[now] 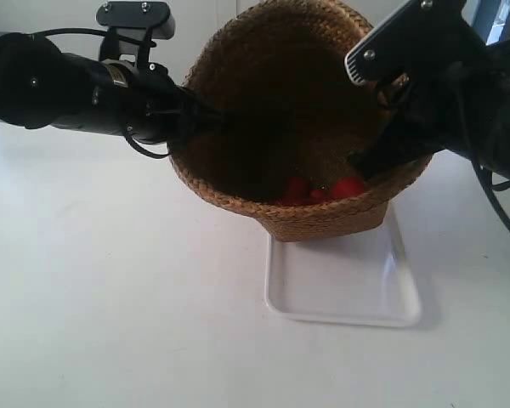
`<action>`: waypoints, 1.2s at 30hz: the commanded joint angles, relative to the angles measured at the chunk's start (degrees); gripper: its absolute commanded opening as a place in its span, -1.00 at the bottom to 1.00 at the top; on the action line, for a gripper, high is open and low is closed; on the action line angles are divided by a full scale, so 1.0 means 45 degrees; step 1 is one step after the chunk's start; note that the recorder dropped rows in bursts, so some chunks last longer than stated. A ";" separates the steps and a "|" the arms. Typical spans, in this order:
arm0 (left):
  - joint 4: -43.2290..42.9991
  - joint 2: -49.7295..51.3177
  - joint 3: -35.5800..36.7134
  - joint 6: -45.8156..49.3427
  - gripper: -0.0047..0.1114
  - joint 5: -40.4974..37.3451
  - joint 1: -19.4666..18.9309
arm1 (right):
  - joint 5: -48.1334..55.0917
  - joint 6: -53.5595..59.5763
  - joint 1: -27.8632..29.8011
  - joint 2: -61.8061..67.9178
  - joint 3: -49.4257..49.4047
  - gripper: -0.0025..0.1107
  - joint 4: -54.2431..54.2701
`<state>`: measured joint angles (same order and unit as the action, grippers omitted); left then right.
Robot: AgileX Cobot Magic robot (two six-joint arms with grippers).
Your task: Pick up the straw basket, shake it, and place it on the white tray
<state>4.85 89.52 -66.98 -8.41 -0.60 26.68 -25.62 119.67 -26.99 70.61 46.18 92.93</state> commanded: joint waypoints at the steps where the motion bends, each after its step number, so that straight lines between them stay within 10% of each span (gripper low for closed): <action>1: -0.0528 -0.0116 -0.0024 0.0396 -0.92 0.0134 0.0022 | 0.0066 0.0682 0.0073 -0.0147 0.0149 -0.96 -0.0912; 14: -0.0528 -0.0116 -0.0024 0.0539 -0.92 0.0134 0.0022 | -0.0121 0.0069 0.0073 -0.0174 0.0149 -0.96 -0.2008; 22: -0.0528 -0.0116 -0.0024 0.0539 -0.92 0.0134 0.0022 | -0.1717 -0.9748 0.0073 -0.0174 0.0173 -0.96 -0.4008; 36: -0.0528 -0.0116 -0.0024 0.0539 -0.92 0.0134 0.0022 | 0.2179 -1.5317 0.0073 -0.0174 0.0173 -0.96 -0.8877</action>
<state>4.36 89.41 -67.11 -7.63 1.63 26.57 -19.90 59.10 -26.78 70.61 46.18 63.81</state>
